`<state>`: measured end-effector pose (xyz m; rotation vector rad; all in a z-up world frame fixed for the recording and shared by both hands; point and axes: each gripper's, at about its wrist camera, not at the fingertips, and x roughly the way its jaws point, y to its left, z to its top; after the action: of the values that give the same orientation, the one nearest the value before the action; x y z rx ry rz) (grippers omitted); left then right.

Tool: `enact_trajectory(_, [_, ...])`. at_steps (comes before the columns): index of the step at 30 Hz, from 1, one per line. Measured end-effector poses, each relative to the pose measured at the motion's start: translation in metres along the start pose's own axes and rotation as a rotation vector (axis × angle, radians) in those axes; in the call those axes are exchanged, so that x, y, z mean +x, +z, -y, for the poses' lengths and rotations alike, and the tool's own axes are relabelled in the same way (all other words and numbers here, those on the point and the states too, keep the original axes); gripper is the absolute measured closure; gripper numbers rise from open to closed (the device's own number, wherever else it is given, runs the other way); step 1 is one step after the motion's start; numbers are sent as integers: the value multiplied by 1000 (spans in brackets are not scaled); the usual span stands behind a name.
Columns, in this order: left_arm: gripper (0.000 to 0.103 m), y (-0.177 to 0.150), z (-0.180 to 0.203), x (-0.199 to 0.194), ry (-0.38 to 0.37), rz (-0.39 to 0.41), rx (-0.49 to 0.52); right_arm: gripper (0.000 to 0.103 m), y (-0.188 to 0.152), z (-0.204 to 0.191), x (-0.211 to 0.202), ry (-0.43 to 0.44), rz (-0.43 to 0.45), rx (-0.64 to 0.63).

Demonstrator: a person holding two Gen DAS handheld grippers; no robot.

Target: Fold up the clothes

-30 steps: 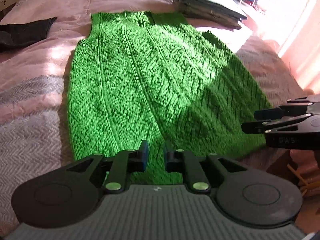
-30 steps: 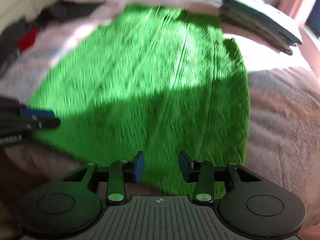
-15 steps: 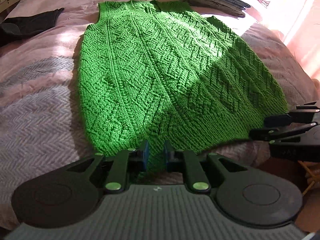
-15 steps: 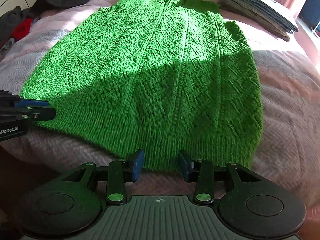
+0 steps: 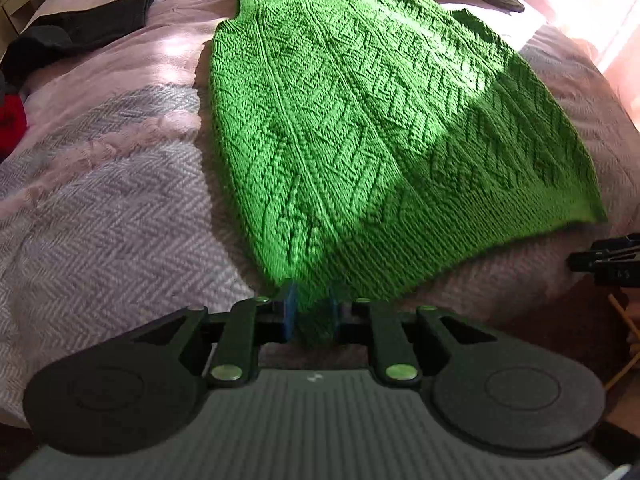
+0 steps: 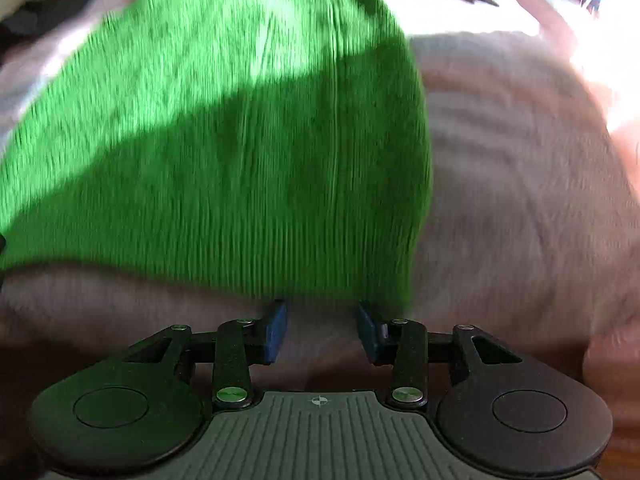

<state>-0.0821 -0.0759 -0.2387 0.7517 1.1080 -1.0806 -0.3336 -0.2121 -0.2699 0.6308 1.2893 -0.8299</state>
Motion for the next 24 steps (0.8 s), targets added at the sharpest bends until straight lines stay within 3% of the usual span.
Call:
enact_trajectory(2, [87,-1,-4,-14,-10,-29,-34,62,-7,2,-13,23,-22,31])
enact_trajectory(4, [78,2,-7,-34,-10,-22,-59,61,-8,3,-36,70,-10,58])
enact_trajectory(7, [74,12,-8,-64,11,3,-54,61,2,-2,-69,115,26,72])
enact_trajectory(8, [72,17,-8,-74,18,23,-49,56,8,-5,-81,126,42,71])
enact_trajectory(9, [68,22,-6,-84,23,45,-48,45,14,-9,-91,133,61,69])
enact_trajectory(10, [65,28,-4,-94,28,68,-46,12,19,-11,-103,129,85,68])
enact_trajectory(11, [64,32,-2,-105,33,89,-46,6,24,-14,-115,126,115,62])
enact_trajectory(16, [50,42,10,-145,50,149,-46,6,36,-29,-159,141,190,18])
enact_trajectory(19, [43,40,21,-160,67,162,-42,6,38,-30,-171,147,182,11])
enact_trajectory(24, [42,30,41,-159,89,132,-58,6,30,-19,-171,143,136,-6])
